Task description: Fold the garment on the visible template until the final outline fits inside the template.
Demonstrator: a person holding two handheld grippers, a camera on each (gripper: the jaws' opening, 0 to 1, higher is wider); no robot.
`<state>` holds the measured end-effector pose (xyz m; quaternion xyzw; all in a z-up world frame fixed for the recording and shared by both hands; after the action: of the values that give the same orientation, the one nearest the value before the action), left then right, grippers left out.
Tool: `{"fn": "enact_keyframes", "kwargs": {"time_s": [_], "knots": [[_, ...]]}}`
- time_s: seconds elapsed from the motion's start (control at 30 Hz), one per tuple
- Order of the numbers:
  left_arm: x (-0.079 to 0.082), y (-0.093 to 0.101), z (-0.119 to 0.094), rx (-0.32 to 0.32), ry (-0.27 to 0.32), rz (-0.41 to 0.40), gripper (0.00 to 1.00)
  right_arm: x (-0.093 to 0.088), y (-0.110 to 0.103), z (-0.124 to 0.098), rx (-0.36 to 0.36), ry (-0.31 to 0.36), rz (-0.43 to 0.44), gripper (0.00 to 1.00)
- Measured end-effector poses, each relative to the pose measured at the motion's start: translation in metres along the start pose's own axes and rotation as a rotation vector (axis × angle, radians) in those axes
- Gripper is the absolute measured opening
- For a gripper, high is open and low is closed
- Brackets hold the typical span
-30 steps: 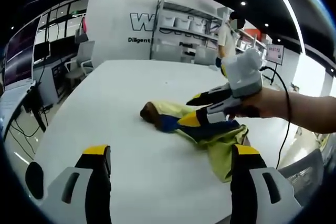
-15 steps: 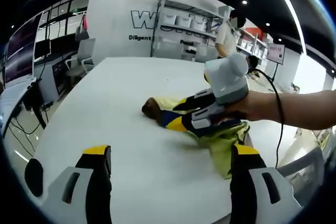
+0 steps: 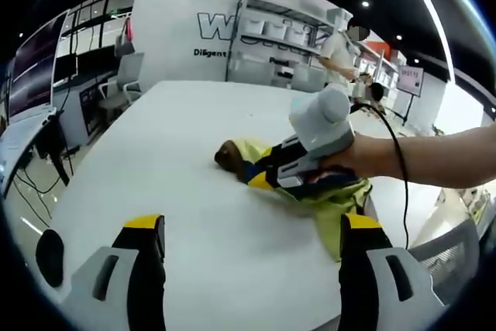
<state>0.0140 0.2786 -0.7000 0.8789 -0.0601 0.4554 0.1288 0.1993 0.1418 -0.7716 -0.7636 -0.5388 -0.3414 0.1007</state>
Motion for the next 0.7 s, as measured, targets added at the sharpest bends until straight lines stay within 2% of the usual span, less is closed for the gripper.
{"fn": "enact_keyframes", "kwargs": {"time_s": [0.1, 0.17, 0.27, 0.7], "knots": [[-0.001, -0.001, 0.000, 0.004, -0.004, -0.004, 0.86, -0.002, 0.002, 0.002, -0.020, -0.009, 0.008, 0.17], [-0.001, -0.002, 0.000, 0.005, -0.005, -0.009, 0.86, 0.000, 0.003, 0.001, -0.025, 0.010, 0.046, 0.08], [-0.002, -0.003, 0.000, 0.009, -0.008, -0.009, 0.86, -0.002, 0.005, 0.003, -0.029, -0.010, 0.031, 0.00], [0.003, -0.007, 0.005, 0.007, -0.019, 0.007, 0.86, -0.003, 0.014, 0.001, -0.023, 0.005, 0.039, 0.00]]}}
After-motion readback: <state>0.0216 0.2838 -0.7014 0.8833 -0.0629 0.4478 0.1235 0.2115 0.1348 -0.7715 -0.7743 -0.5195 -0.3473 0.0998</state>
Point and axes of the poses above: the point that each gripper's makers call its tool centre point, and the gripper's own axes: z roughly forward along the fingers, y roughly to its right, x roughly out of its top, the point moved 10 cm from there along -z, roughly backward along the fingers, and after that the axes turned 3 degrees about -y, right-handed, at the moved point
